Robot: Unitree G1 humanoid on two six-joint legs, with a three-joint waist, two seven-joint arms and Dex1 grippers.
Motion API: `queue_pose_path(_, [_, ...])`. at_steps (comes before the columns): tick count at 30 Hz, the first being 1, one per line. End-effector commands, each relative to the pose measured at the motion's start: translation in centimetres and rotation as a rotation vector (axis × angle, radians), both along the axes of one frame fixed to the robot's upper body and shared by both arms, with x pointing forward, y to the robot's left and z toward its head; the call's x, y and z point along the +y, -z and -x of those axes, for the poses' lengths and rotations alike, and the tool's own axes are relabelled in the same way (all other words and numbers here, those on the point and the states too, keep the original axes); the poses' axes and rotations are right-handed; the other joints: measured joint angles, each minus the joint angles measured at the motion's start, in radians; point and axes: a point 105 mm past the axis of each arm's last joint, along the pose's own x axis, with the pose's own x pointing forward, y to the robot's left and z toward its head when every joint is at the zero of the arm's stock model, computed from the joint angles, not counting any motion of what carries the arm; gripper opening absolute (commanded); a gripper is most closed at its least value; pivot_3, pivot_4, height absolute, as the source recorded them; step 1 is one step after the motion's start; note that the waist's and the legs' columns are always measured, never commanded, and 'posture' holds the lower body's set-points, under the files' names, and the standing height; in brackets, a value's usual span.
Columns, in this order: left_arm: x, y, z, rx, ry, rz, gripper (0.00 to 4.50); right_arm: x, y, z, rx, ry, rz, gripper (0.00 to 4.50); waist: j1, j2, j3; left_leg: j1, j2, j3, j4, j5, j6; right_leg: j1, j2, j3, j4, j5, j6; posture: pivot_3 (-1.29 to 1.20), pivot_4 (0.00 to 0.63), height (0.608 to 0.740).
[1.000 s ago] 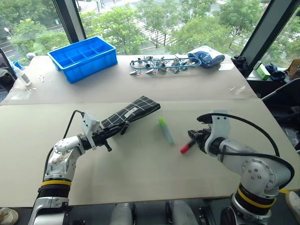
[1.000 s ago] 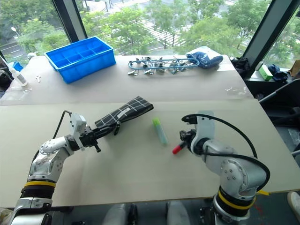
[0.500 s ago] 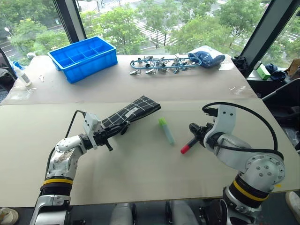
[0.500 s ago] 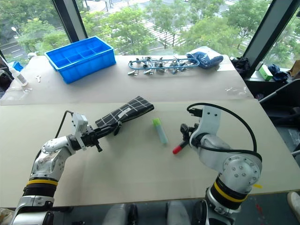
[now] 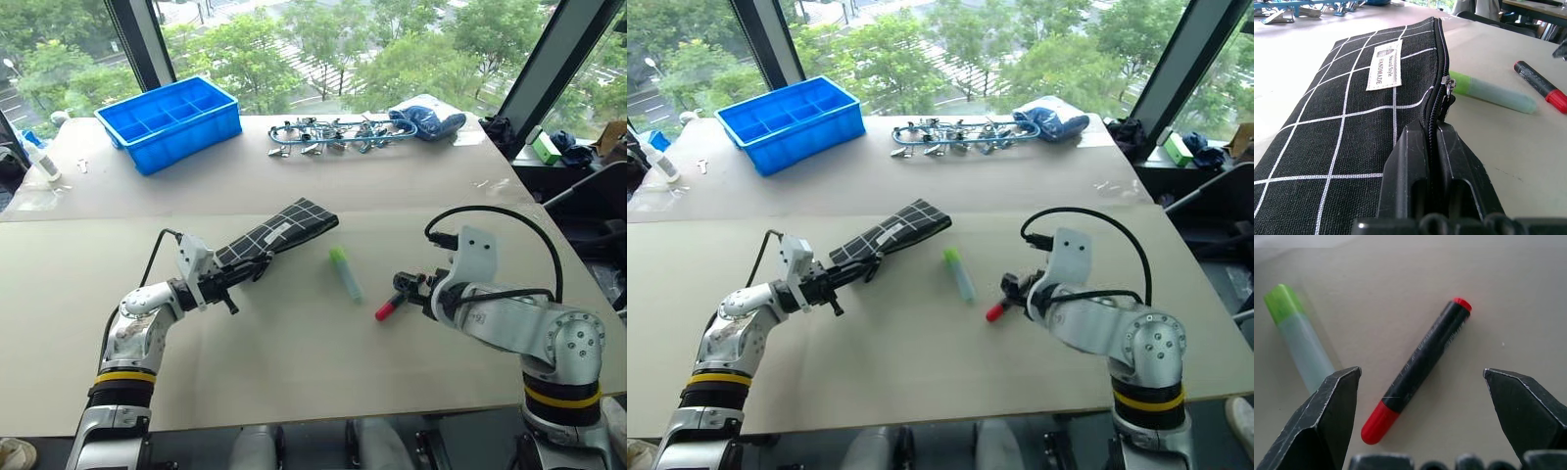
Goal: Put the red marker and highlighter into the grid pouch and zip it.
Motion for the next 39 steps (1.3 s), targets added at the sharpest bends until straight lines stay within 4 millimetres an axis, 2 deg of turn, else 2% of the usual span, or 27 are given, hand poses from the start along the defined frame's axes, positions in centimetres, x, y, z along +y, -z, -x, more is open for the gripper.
queue_pose_path(1, [-0.2, -0.8, -0.2, -0.029, 0.015, 0.004, 0.0, 0.8, -0.7, 0.3, -0.016, 0.032, -0.068, 4.44, 0.0, 0.0, 0.0, 0.0, 0.0, 0.0, 0.0, 0.0, 0.0, 0.0, 0.0, 0.0, -0.001, 0.0, 0.001, 0.0, 0.15, 0.74])
queue_pose_path(9, [-0.4, -0.9, -0.4, -0.028, 0.025, 0.007, 0.0, 2.2, -0.6, -0.5, 0.008, -0.003, -0.084, 4.44, 0.003, 0.0, 0.0, -0.002, 0.001, 0.0, 0.001, 0.0, 0.001, 0.0, -0.001, 0.0, -0.005, 0.002, 0.003, 0.0, 0.15, 0.74])
queue_pose_path(25, [-0.3, -1.1, -0.5, -0.043, 0.011, 0.016, 0.0, 2.0, 2.8, -1.7, 0.137, -0.114, 0.033, 4.44, 0.009, -0.001, 0.0, -0.002, 0.001, 0.001, 0.001, -0.001, 0.002, 0.001, -0.001, 0.0, -0.006, 0.002, 0.003, 0.0, 0.15, 0.74])
queue_pose_path(30, [-0.1, -1.4, -0.6, -0.053, 0.004, 0.017, 0.0, 0.6, 4.2, -2.2, 0.129, -0.123, 0.135, 3.15, 0.009, -0.004, -0.002, 0.001, 0.001, 0.001, 0.001, -0.001, 0.002, 0.004, -0.001, -0.001, -0.006, 0.002, 0.003, 0.0, 0.15, 0.74])
queue_pose_path(36, [0.1, -1.5, -0.5, -0.06, -0.002, 0.02, 0.0, -2.0, 5.1, -2.7, 0.09, -0.112, 0.264, 0.94, 0.011, -0.007, -0.004, 0.008, 0.002, 0.0, 0.001, -0.002, 0.005, 0.014, -0.001, -0.001, -0.009, 0.003, 0.004, 0.0, 0.15, 0.74])
queue_pose_path(38, [0.2, -1.6, -0.5, -0.063, -0.004, 0.021, 0.0, -2.7, 5.5, -2.7, 0.093, -0.102, 0.285, 0.46, 0.012, -0.009, -0.006, 0.008, 0.002, 0.0, 0.001, -0.002, 0.005, 0.014, -0.001, -0.001, -0.009, 0.003, 0.004, 0.0, 0.15, 0.74])
queue_pose_path(39, [0.1, -1.7, -0.6, -0.065, -0.005, 0.021, 0.0, -2.9, 5.7, -2.8, 0.094, -0.1, 0.29, 0.44, 0.012, -0.011, -0.008, 0.009, 0.002, 0.0, 0.001, -0.002, 0.005, 0.014, -0.001, -0.001, -0.009, 0.003, 0.004, 0.0, 0.15, 0.74])
